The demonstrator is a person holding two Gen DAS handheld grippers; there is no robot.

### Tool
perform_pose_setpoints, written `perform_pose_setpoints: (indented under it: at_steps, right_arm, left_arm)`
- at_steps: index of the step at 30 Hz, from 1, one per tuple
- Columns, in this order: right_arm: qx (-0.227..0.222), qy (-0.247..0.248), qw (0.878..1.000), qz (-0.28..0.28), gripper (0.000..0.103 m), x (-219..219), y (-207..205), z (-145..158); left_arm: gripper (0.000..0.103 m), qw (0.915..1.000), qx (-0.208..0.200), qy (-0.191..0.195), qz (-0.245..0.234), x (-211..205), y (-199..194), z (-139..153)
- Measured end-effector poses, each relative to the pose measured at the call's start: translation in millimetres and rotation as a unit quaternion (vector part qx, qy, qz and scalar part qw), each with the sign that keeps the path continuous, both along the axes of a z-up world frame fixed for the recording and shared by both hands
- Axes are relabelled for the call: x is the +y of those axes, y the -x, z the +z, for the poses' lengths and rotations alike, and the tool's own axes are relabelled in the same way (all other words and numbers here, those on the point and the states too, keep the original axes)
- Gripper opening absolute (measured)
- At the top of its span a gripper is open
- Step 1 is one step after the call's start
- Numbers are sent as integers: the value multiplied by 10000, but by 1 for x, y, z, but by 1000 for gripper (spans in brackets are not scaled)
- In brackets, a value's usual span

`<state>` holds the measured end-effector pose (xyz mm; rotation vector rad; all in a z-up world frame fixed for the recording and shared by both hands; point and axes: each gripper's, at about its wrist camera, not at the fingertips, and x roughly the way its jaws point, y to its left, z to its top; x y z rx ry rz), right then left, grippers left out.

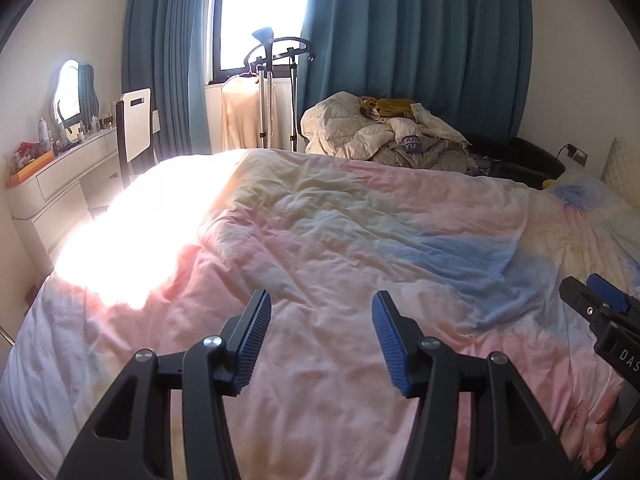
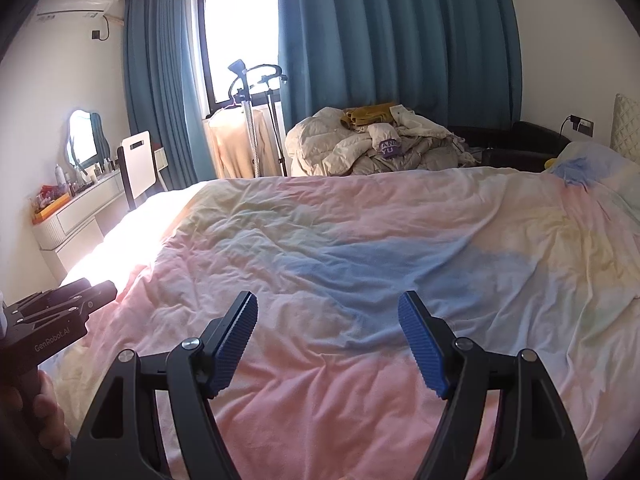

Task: Fold clothes

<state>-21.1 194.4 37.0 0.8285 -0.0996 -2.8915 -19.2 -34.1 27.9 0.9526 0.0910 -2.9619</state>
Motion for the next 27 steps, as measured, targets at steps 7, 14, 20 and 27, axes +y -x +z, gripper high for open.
perform_pose_setpoints:
  at_steps: [7, 14, 20, 27]
  right_arm:
    - [22, -46, 10000, -34, 74, -1, -1, 0]
    - [41, -96, 9999, -25, 74, -2, -2, 0]
    - [67, -145, 9999, -39, 74, -4, -3, 1]
    - [77, -117, 9999, -62, 74, -1, -3, 1]
  left_arm:
    - [54, 10000, 31, -15, 19, -1, -3, 1]
    - [54, 10000, 30, -8, 51, -2, -5, 1]
    - [54, 10000, 63, -24, 55, -2, -6, 2]
    - [54, 9999, 74, 47, 51, 0, -7, 2]
